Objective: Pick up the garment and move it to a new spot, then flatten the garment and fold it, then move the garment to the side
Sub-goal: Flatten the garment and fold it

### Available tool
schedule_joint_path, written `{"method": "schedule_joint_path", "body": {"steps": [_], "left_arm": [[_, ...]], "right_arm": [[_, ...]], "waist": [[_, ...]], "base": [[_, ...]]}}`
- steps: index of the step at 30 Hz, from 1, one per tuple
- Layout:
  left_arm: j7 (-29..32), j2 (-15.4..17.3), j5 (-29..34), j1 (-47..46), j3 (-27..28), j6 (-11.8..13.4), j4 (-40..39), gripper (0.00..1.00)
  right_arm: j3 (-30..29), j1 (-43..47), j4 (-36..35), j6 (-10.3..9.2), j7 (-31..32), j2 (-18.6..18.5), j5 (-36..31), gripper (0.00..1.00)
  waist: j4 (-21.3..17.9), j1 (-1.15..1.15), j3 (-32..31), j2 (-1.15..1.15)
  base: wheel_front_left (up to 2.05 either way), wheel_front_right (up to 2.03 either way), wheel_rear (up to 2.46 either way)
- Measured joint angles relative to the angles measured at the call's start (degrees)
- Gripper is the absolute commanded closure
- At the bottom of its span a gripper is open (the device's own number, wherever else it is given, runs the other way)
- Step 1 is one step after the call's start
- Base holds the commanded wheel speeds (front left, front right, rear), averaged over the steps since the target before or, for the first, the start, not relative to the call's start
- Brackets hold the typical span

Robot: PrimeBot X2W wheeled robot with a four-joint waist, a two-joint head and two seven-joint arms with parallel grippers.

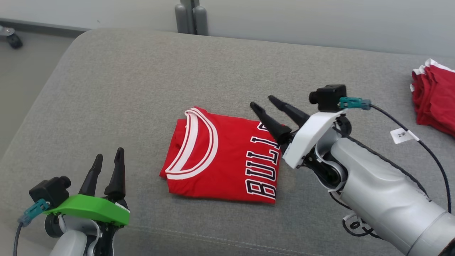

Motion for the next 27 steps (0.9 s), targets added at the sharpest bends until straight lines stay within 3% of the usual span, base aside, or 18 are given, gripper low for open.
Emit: {"method": "schedule_joint_path", "body": {"steps": [5, 10, 16, 22, 27], "left_arm": [[0.0, 0.1, 2.7, 1.0, 1.0, 0.0, -1.1, 0.00], [0.0, 0.2, 3.5, 1.1, 1.7, 0.0, -1.7, 0.00], [0.0, -0.1, 6.0, 1.4, 2.5, 0.0, -2.7, 0.00], [-0.2, -0.4, 7.0, 1.6, 3.4, 0.0, -3.6, 0.00], [-0.2, -0.8, 9.6, 1.6, 3.6, 0.0, -4.1, 0.00]], "right_arm": [[-3.1, 0.5, -0.8, -0.93, -6.4, -2.3, -1.6, 0.00], [-4.7, 3.8, -2.1, -2.79, -6.8, -3.6, -3.1, 0.00], [-8.1, 8.2, -4.6, -6.37, -6.7, -4.8, -6.3, 0.00], [-18.1, 11.3, -11.3, -11.27, -6.7, -5.8, -12.9, 0.00], [-21.8, 17.2, -14.7, -12.79, -6.7, -5.7, -18.0, 0.00]], "waist": [[-3.0, 0.00, -0.5, 0.00], [-5.7, 0.00, -1.0, 0.00], [-7.9, 0.00, -1.7, 0.00], [-9.0, 0.00, -1.9, 0.00], [-9.1, 0.00, -1.7, 0.00]], "base": [[0.00, 0.00, 0.00], [0.00, 0.00, 0.00], [0.00, 0.00, 0.00], [0.00, 0.00, 0.00], [0.00, 0.00, 0.00]]}}
